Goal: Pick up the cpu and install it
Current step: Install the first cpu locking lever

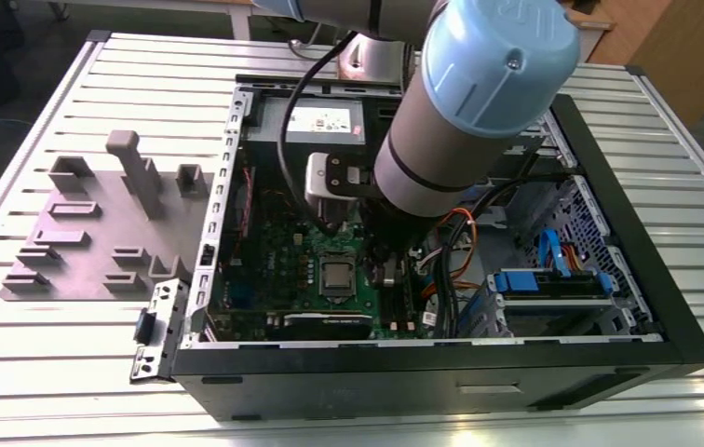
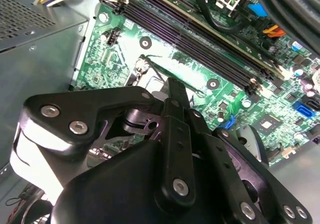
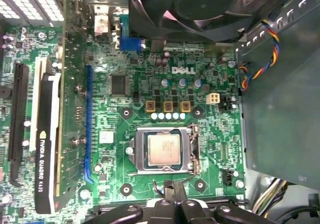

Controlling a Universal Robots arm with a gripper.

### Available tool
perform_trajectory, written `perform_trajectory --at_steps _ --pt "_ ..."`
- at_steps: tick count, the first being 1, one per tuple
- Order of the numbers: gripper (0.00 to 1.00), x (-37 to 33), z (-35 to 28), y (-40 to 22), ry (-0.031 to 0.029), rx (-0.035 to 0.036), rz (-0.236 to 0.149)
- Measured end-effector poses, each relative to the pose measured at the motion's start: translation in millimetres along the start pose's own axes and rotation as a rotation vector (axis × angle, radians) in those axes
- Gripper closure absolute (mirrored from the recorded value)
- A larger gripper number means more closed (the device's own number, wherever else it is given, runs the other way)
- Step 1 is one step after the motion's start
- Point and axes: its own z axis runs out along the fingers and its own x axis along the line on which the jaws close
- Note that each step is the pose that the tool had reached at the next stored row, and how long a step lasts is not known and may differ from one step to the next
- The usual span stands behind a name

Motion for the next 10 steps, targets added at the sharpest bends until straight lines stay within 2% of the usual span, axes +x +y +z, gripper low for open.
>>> perform_trajectory --at_steps 3,7,10 --pt "0.89 0.1 0.5 -0.1 0.0141 0.0013 0.000" --pt "0.89 0.1 2.1 -0.2 0.0215 0.0045 -0.001" --pt "0.89 0.2 3.2 -0.3 0.0296 0.0051 -0.001"
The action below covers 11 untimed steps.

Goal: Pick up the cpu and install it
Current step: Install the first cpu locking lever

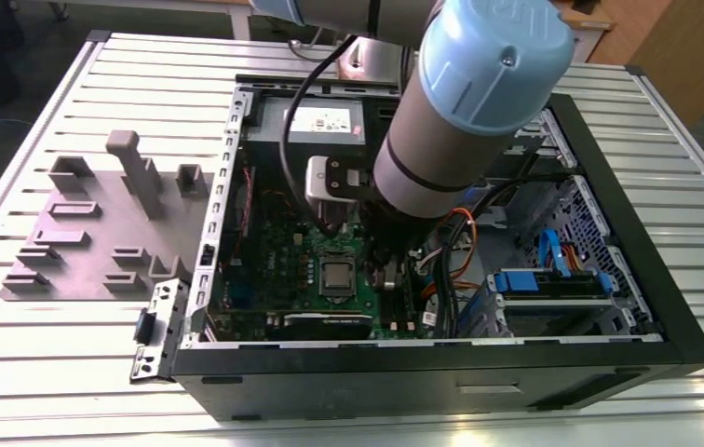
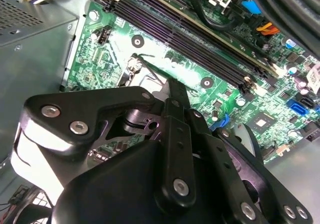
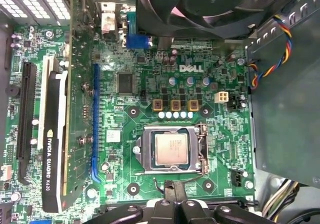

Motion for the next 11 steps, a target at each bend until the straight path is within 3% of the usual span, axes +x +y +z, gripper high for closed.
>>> perform_trajectory --at_steps 4,9,11 --pt "0.89 0.2 1.6 -0.2 0.0052 0.0007 -0.001" --pt "0.89 0.4 3.2 -0.4 0.0235 0.0009 -0.003" --pt "0.89 0.5 4.0 -0.5 0.0261 0.0009 -0.004"
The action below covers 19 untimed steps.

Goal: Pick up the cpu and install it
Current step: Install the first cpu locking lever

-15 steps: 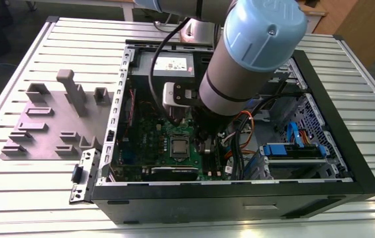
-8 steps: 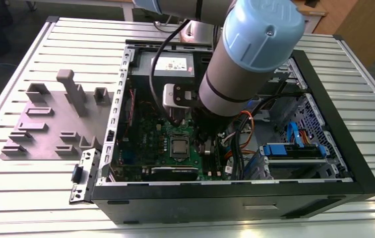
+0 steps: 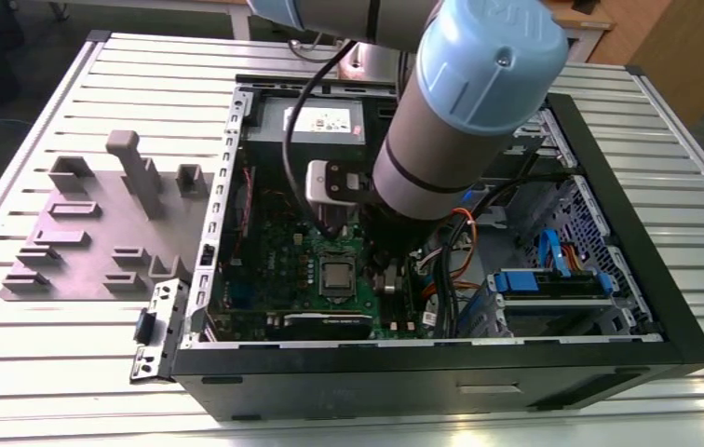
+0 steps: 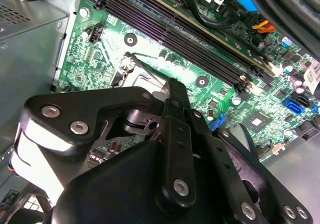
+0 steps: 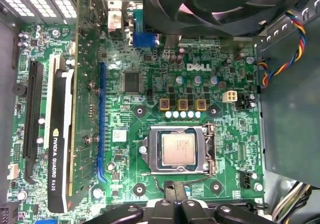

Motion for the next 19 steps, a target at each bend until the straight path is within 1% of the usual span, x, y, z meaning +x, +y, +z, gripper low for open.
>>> perform_trajectory --at_steps 7,14,15,19 --pt "0.89 0.1 2.3 0.3 0.0015 0.0009 -0.013" --pt "0.89 0.2 6.3 0.3 0.0033 0.0024 -0.026" --pt "0.89 0.2 6.8 0.3 0.0042 0.0023 -0.028" --pt "0.89 0.5 9.7 0.1 0.0137 0.0016 -0.035"
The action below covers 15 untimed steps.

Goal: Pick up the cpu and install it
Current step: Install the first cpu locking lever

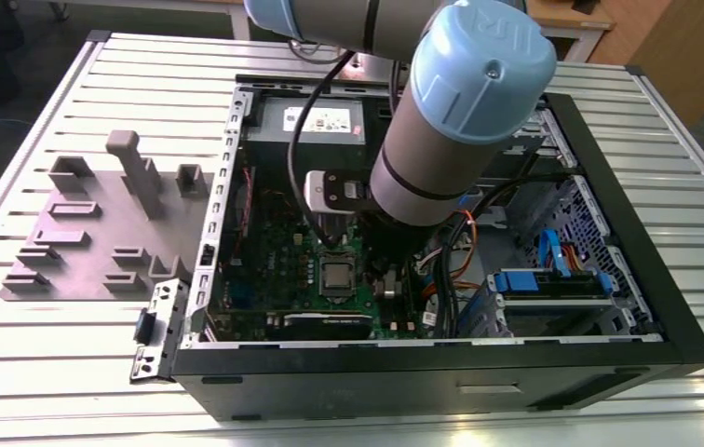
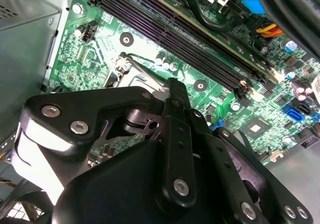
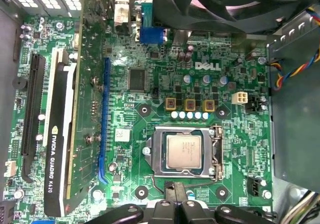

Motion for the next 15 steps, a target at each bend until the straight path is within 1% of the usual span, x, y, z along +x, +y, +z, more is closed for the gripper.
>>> perform_trajectory --at_steps 3,8,15 --pt "0.89 0.0 0.7 -0.1 0.0022 0.0009 -0.007" --pt "0.89 0.0 1.4 -0.1 0.0048 0.0069 -0.031" --pt "0.89 0.2 4.7 0.0 0.0051 0.0156 -0.038"
